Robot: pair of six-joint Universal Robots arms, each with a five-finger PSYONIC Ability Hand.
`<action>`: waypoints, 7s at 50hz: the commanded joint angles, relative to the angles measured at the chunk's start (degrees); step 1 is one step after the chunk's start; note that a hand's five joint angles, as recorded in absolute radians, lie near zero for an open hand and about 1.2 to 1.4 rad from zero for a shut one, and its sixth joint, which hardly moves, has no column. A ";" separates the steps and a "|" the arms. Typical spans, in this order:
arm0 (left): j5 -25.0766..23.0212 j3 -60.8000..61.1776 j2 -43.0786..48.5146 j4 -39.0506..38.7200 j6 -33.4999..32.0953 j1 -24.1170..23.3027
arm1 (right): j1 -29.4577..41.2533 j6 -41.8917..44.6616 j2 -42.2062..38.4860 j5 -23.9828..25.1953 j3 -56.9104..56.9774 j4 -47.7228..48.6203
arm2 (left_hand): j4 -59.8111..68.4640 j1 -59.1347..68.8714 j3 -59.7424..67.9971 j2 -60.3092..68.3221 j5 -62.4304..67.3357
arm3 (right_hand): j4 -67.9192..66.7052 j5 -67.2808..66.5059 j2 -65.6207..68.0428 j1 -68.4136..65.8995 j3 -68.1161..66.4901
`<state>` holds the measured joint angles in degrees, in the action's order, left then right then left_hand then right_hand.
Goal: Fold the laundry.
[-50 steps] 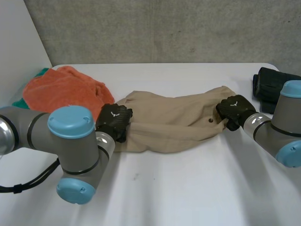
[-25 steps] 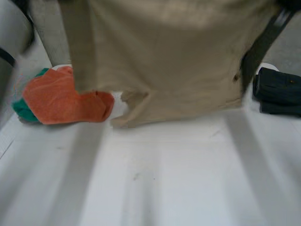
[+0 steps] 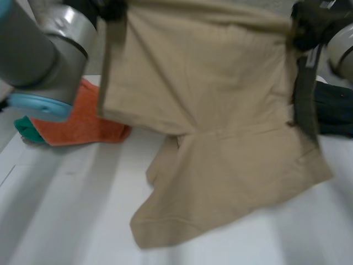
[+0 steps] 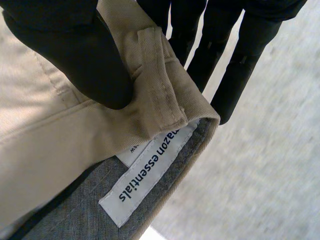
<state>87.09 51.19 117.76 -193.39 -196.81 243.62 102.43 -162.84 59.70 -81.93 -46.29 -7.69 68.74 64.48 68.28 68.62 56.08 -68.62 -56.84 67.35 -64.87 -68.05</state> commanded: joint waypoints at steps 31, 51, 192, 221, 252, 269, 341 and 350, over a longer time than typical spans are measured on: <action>5.81 39.41 -16.42 13.65 10.40 -6.30 | -9.25 28.68 10.09 18.29 -36.91 -3.38 | -35.50 -31.23 -35.03 -35.37 -32.83 | 35.19 33.41 -33.92 31.44 34.62; 6.42 52.79 -8.08 5.05 10.05 -14.66 | -14.98 43.31 3.95 26.21 -53.90 12.24 | -40.03 -35.76 -39.56 -39.90 -37.36 | 30.78 29.00 -29.51 27.03 30.21; 12.13 30.20 8.02 -2.43 -4.28 -2.71 | -8.02 21.16 -4.16 8.37 -44.06 23.07 | -55.00 -50.74 -54.54 -54.87 -52.33 | -11.38 -13.16 12.65 -15.13 -11.95; 10.99 41.27 -10.53 -2.60 -3.40 -2.88 | 16.56 49.55 2.36 8.35 -40.54 35.18 | -57.18 -52.92 -56.72 -57.06 -54.52 | -11.38 -13.16 12.65 -15.13 -11.95; 4.94 19.75 -3.16 -6.48 4.15 -10.17 | 3.66 -10.04 17.31 13.21 -42.41 20.29 | -56.68 -52.42 -56.22 -56.56 -54.01 | 58.62 56.84 -57.35 54.87 58.05; 12.13 6.29 17.15 14.44 4.51 -15.36 | 4.10 -6.53 -5.64 16.10 -21.48 -0.31 | -57.52 -53.26 -57.06 -57.40 -54.85 | 58.62 56.84 -57.35 54.87 58.05; -24.16 9.90 -0.16 17.00 6.00 -6.75 | 19.74 19.14 -11.09 0.11 -46.44 50.14 | -56.17 -51.91 -55.71 -56.05 -53.51 | 52.99 51.21 -51.71 49.24 52.42; -24.16 10.07 -0.16 17.00 6.00 -6.75 | 19.74 18.35 -12.15 0.63 -43.72 50.14 | -56.17 -51.91 -55.71 -56.05 -53.51 | 11.91 10.13 -10.64 8.16 11.35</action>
<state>62.93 61.18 117.60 -176.40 -190.83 236.84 122.23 -143.84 48.12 -81.69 -91.57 42.46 12.25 11.44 12.49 12.62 2.82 -23.74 -12.96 24.66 -24.41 -24.62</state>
